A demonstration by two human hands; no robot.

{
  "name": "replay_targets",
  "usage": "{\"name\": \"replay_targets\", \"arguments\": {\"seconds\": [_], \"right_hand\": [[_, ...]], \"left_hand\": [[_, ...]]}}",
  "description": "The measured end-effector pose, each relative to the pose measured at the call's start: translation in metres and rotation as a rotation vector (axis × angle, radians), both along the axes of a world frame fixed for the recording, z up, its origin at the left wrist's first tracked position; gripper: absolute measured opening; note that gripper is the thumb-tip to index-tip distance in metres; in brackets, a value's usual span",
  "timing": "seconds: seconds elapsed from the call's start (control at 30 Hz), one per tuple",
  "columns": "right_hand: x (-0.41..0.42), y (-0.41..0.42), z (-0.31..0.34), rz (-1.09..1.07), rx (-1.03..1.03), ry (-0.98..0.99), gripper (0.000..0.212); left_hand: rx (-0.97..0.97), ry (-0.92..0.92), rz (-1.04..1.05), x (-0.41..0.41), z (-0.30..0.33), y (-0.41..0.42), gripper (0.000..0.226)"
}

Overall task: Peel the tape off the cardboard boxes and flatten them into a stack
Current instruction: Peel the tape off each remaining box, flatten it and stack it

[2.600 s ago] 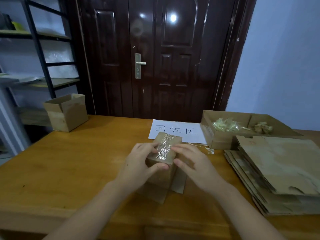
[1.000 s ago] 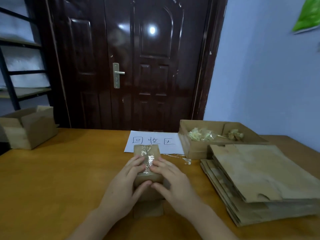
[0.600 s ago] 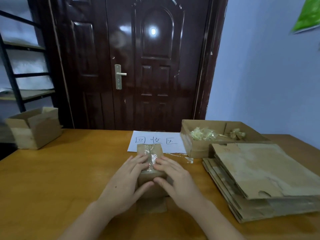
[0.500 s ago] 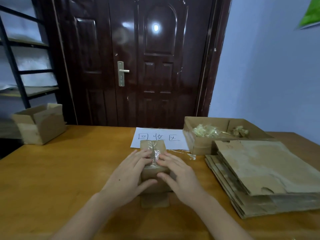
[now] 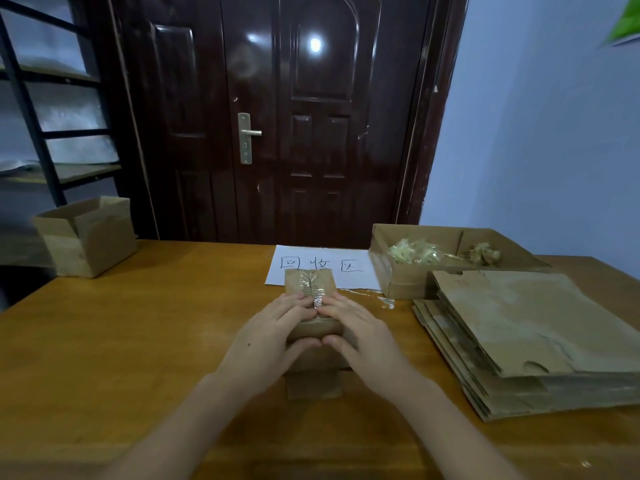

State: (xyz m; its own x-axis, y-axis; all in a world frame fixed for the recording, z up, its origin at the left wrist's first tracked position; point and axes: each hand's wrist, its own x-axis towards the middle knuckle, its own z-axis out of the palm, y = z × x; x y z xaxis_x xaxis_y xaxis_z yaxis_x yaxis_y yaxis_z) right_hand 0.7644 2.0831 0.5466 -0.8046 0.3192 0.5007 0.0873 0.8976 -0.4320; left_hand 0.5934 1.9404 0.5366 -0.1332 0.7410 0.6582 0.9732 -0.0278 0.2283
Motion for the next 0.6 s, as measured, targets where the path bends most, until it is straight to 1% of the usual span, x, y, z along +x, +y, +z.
{"name": "replay_targets", "arguments": {"seconds": [0.1,0.2,0.33,0.43,0.5,0.6], "right_hand": [[0.0,-0.001,0.0,-0.004,-0.019,0.016,0.048],[0.0,-0.002,0.001,-0.058,-0.061,0.006,0.045],[0.0,0.0,0.003,-0.047,-0.031,0.004,0.033],[0.0,0.0,0.005,-0.047,-0.025,0.0,0.037],[0.001,-0.001,0.005,-0.049,-0.022,-0.01,0.038],[0.001,-0.002,0.006,-0.038,-0.032,-0.002,0.039]], "left_hand": [[-0.001,-0.012,-0.008,0.0,0.001,-0.001,0.041],[-0.004,-0.019,-0.003,0.002,0.003,-0.003,0.042],[-0.019,-0.037,0.0,0.004,0.007,-0.005,0.044],[-0.022,-0.04,-0.007,0.003,0.012,-0.007,0.048],[-0.022,0.035,-0.016,0.002,0.016,-0.009,0.05],[-0.034,0.216,-0.043,-0.002,0.024,-0.012,0.047]]}}
